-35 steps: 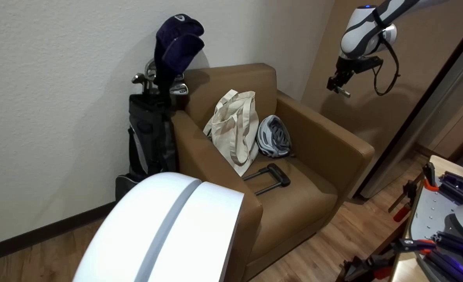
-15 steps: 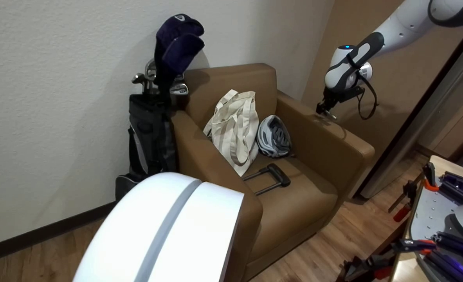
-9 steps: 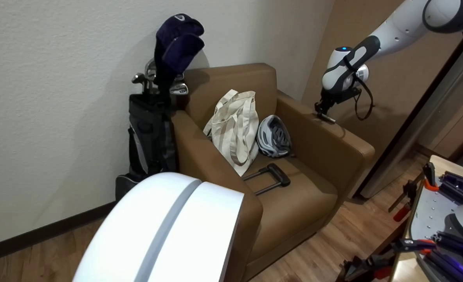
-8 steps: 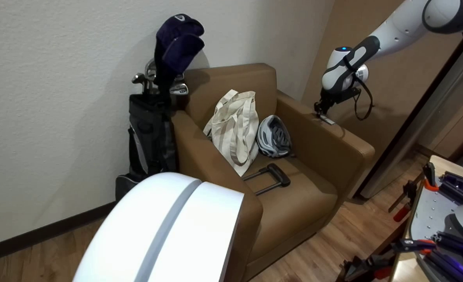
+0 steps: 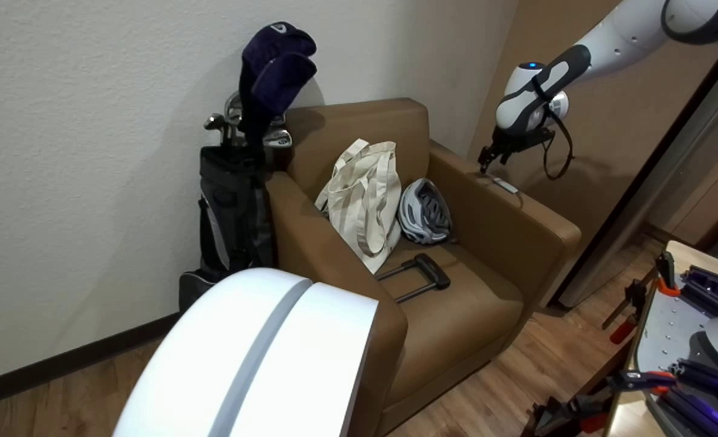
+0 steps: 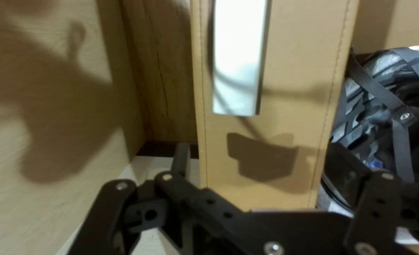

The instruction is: Move the object to the right armrest of the chair

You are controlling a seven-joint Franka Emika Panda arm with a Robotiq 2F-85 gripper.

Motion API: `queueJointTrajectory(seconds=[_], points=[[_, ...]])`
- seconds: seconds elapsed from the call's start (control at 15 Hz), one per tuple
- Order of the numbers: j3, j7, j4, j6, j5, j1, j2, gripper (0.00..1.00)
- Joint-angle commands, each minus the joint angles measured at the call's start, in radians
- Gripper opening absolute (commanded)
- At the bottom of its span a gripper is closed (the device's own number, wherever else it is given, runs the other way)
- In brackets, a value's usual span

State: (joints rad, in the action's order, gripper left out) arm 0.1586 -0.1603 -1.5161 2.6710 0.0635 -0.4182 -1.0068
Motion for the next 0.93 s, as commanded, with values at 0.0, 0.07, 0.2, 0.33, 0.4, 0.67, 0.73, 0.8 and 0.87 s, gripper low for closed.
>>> queueJointTrajectory(seconds=[0.0, 0.07, 0.2, 0.33, 0.4, 0.67, 0.73, 0.8, 0.87], points=[[-0.042, -0.040, -0.137, -0.005, -0.025, -0.002, 0.172, 1.00], [-0.049, -0.027, -0.158, -0.014, -0.033, 0.002, 0.205, 1.00], [-0.072, -0.015, -0.238, -0.005, -0.057, 0.008, 0.289, 1.00], [-0.080, 0.000, -0.339, 0.009, -0.078, 0.026, 0.369, 1.00], [-0.084, 0.004, -0.390, 0.024, -0.090, 0.037, 0.403, 1.00], [-0.089, 0.012, -0.562, 0.046, -0.111, 0.083, 0.499, 1.00], [-0.098, 0.000, -0.592, 0.041, -0.119, 0.085, 0.516, 1.00], [-0.078, 0.000, -0.495, 0.013, -0.105, 0.091, 0.450, 1.00], [-0.079, 0.000, -0.514, 0.014, -0.106, 0.097, 0.461, 1.00]])
